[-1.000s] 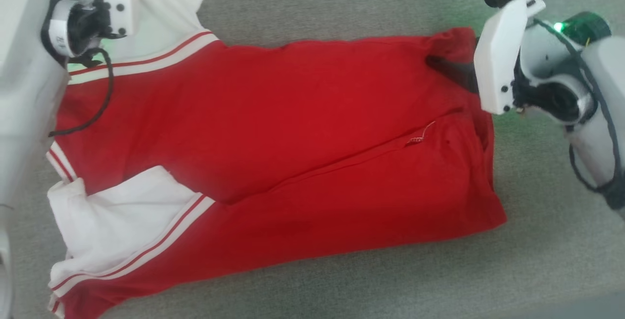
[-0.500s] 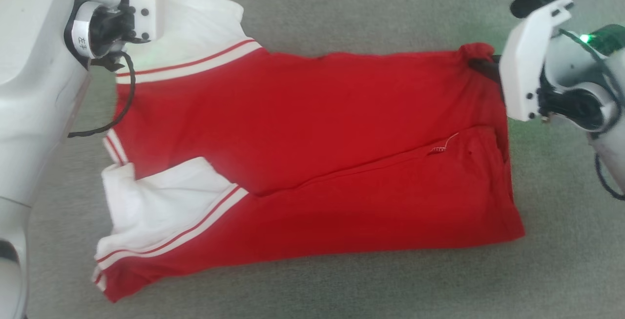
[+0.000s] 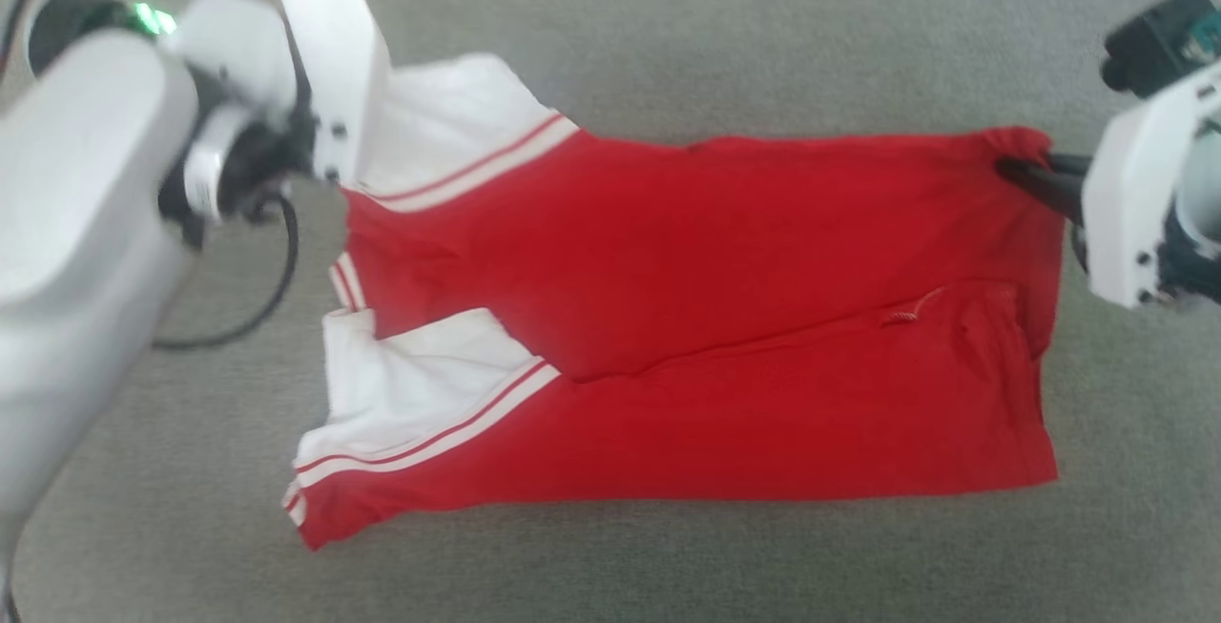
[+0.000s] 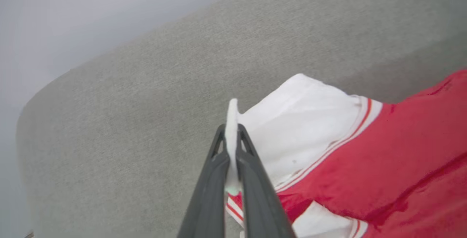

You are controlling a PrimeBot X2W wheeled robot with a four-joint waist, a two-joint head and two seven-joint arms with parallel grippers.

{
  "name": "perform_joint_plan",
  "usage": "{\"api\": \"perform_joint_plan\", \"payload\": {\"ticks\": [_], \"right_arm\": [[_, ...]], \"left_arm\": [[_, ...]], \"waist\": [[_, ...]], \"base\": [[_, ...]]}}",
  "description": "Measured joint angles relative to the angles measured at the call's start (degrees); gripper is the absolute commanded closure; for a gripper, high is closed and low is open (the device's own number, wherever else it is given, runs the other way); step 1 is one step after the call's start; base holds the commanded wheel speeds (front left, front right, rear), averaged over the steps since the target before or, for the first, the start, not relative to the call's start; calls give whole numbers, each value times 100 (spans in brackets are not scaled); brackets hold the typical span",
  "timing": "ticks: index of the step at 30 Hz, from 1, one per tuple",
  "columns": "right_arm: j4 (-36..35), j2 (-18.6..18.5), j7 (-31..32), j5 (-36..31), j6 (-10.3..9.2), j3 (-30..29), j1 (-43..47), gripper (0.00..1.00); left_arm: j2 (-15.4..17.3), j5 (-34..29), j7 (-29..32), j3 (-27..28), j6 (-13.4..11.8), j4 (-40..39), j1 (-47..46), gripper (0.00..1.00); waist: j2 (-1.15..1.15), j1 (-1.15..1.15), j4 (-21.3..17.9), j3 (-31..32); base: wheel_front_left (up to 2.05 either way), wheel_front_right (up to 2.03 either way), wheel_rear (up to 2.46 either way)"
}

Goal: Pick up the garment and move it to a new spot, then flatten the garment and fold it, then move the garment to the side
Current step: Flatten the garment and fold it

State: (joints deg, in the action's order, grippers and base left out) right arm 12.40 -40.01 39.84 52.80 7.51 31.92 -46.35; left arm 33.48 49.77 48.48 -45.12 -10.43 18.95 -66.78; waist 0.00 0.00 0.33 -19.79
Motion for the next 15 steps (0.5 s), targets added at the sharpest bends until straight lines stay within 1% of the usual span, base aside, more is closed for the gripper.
{"api": "perform_joint_plan", "payload": {"ticks": [7, 9, 12, 15], "right_arm": [[-858, -305, 255, -16, 0, -694, 990, 100], [-1024, -321, 361, -23, -1, -934, 1354, 100], [-1246, -318, 461, -47, 0, -1300, 1900, 100], [-1355, -180, 557, -54, -1, -1631, 2479, 100]], "left_arm": [[721, -33, 323, -62, -743, -1883, 909, 100], [883, -2, 404, -67, -984, -2362, 1202, 100], [1140, 1, 470, -88, -1271, -2977, 1578, 100], [1311, 19, 476, -163, -1527, -3373, 2060, 100]], "waist": [[0, 0, 208, 262], [0, 0, 244, 312], [0, 0, 279, 347], [0, 0, 297, 376]], "base": [[0, 0, 0], [0, 0, 0], [0, 0, 0], [0, 0, 0]]}}
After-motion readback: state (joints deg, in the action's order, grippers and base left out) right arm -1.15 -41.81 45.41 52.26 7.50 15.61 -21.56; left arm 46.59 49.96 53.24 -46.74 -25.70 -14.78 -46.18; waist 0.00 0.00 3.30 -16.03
